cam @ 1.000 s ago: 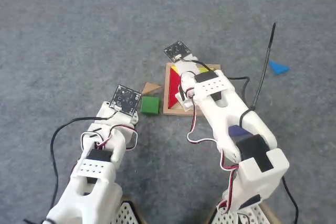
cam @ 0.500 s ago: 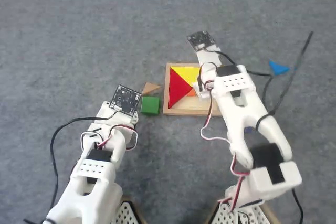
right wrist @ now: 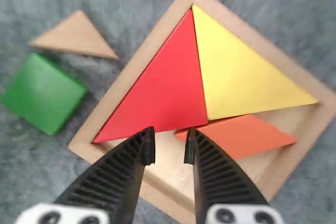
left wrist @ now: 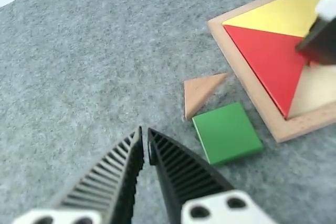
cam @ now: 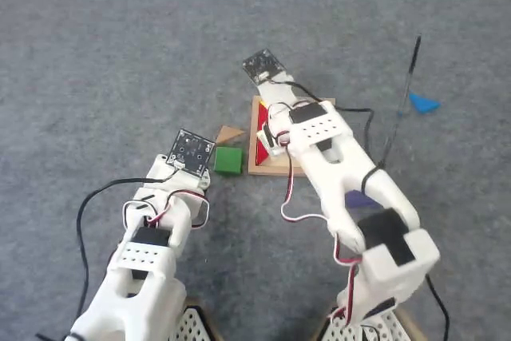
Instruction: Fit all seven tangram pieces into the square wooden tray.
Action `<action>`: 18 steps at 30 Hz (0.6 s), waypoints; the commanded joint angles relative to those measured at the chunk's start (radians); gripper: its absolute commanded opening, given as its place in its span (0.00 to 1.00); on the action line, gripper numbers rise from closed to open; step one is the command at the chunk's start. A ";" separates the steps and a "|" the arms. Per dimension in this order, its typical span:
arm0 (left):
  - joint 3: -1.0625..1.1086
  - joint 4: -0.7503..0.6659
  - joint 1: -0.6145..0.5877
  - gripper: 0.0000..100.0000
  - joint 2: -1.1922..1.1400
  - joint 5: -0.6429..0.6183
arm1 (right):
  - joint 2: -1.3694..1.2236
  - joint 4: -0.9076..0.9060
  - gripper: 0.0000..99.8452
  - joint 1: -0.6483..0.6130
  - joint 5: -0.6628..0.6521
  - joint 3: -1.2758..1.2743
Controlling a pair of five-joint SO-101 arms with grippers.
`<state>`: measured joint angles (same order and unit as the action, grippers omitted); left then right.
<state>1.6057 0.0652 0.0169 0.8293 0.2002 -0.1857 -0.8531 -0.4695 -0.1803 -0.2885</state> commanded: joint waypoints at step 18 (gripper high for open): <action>-0.007 -0.031 0.003 0.01 0.018 0.018 | -0.056 -0.036 0.12 0.137 0.002 0.066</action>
<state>1.6057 0.0652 0.0169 0.8293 0.2002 -0.2486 -0.8730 -0.3851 -0.1772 -0.2731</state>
